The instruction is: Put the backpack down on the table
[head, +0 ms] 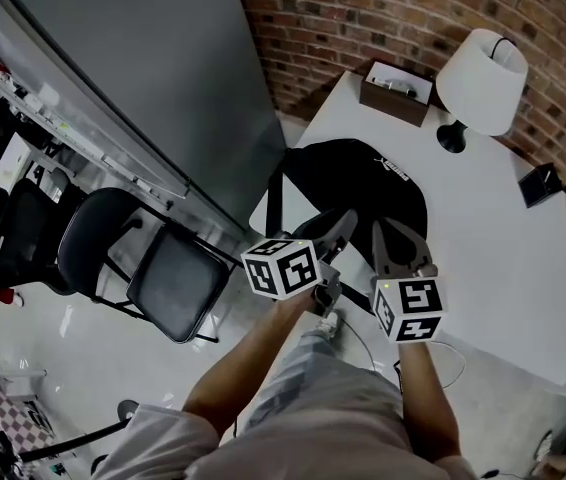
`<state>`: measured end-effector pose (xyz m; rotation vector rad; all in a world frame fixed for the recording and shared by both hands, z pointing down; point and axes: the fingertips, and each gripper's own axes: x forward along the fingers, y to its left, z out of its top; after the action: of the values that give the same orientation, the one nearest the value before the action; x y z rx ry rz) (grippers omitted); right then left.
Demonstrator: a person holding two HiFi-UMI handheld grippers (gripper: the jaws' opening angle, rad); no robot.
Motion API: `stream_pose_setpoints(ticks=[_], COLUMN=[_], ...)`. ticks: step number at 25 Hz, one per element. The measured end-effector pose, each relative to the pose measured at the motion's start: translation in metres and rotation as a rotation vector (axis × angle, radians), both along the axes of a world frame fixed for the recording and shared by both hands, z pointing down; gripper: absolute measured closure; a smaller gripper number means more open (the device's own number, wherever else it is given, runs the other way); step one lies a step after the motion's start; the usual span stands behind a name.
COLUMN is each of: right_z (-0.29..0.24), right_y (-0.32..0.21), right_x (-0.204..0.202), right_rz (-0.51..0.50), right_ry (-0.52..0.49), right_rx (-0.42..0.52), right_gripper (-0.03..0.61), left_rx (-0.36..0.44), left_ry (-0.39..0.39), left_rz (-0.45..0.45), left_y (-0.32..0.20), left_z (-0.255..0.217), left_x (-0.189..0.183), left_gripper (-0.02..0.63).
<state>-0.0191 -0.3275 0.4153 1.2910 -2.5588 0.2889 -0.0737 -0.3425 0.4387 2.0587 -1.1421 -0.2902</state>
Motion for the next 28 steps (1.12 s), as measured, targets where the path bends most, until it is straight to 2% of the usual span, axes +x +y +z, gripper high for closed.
stream_pose_setpoints(ticks=[4, 12, 14, 19, 28], right_z=[-0.011, -0.028, -0.031, -0.037, -0.038], right_y=[0.005, 0.018, 0.021, 0.025, 0.028], right_x=[0.021, 0.063, 0.072, 0.091, 0.107], right_rz=[0.016, 0.039, 0.047, 0.064, 0.093], right_ry=[-0.017, -0.033, -0.033, -0.035, -0.029], right_rx=[0.011, 0.031, 0.037, 0.052, 0.061], right_gripper=[0.578, 0.578, 0.578, 0.578, 0.578], left_rx=[0.046, 0.171, 0.191, 0.218, 0.236], left_ry=[-0.114, -0.371, -0.414, -0.45, -0.46], left_rz=[0.027, 0.068, 0.076, 0.102, 0.132], left_y=[0.006, 0.02, 0.023, 0.029, 0.03], left_z=[-0.013, -0.038, -0.041, -0.045, -0.047], left_x=[0.027, 0.08, 0.092, 0.115, 0.133], left_gripper=[0.535, 0.604, 0.607, 0.609, 0.609])
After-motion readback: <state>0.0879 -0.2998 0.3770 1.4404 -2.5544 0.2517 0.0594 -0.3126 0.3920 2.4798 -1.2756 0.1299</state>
